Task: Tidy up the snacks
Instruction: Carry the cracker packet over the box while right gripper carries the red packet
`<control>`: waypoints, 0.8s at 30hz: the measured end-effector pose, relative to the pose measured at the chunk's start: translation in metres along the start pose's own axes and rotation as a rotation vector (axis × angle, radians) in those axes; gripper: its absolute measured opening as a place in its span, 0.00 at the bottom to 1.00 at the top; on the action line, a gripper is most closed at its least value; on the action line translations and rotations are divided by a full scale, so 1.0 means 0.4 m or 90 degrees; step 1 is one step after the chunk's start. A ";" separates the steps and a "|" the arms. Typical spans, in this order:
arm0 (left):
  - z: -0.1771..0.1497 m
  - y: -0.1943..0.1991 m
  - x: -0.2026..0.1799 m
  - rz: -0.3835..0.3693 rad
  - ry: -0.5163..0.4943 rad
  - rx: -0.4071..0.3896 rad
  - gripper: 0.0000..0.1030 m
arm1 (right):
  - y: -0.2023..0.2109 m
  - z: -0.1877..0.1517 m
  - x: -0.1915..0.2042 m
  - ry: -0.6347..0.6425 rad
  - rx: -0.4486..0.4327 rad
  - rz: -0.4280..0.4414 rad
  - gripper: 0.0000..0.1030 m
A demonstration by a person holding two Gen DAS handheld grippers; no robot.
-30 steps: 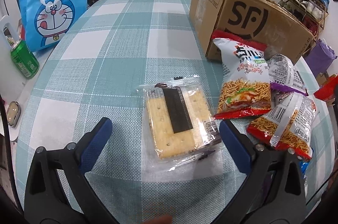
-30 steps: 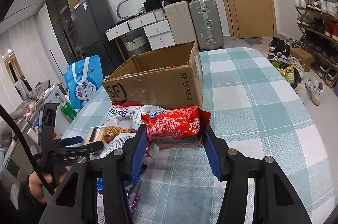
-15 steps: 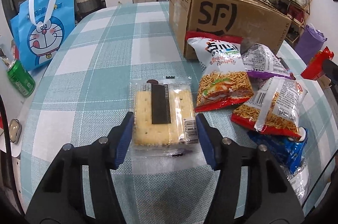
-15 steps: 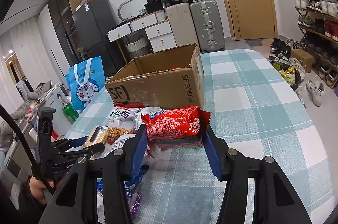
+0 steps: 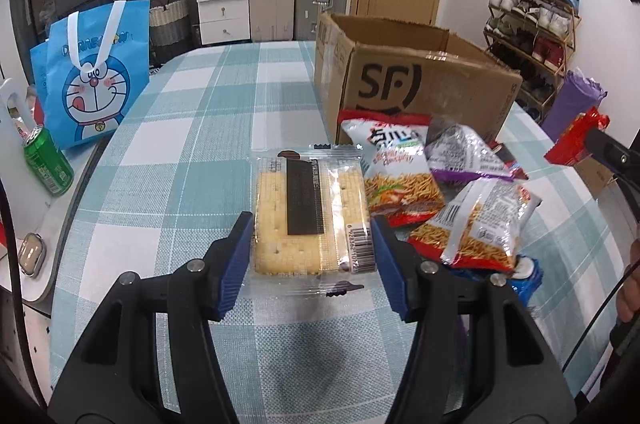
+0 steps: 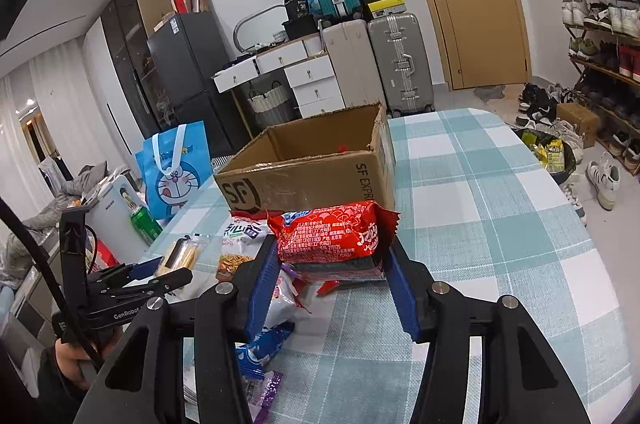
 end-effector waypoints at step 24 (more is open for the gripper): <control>0.178 0.146 -0.107 -0.038 -0.009 -0.097 0.54 | 0.055 0.071 0.064 -0.016 -0.069 0.084 0.51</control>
Point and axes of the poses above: each gripper's, at about its wrist camera, not at the fingertips, and y roughly against the way its jaws point, x to its left, z to its top, the point moved 9 cm from there along -y, roughly the way its jaws point, and after that the axes turned 1 degree about z, right-handed, at the moved point
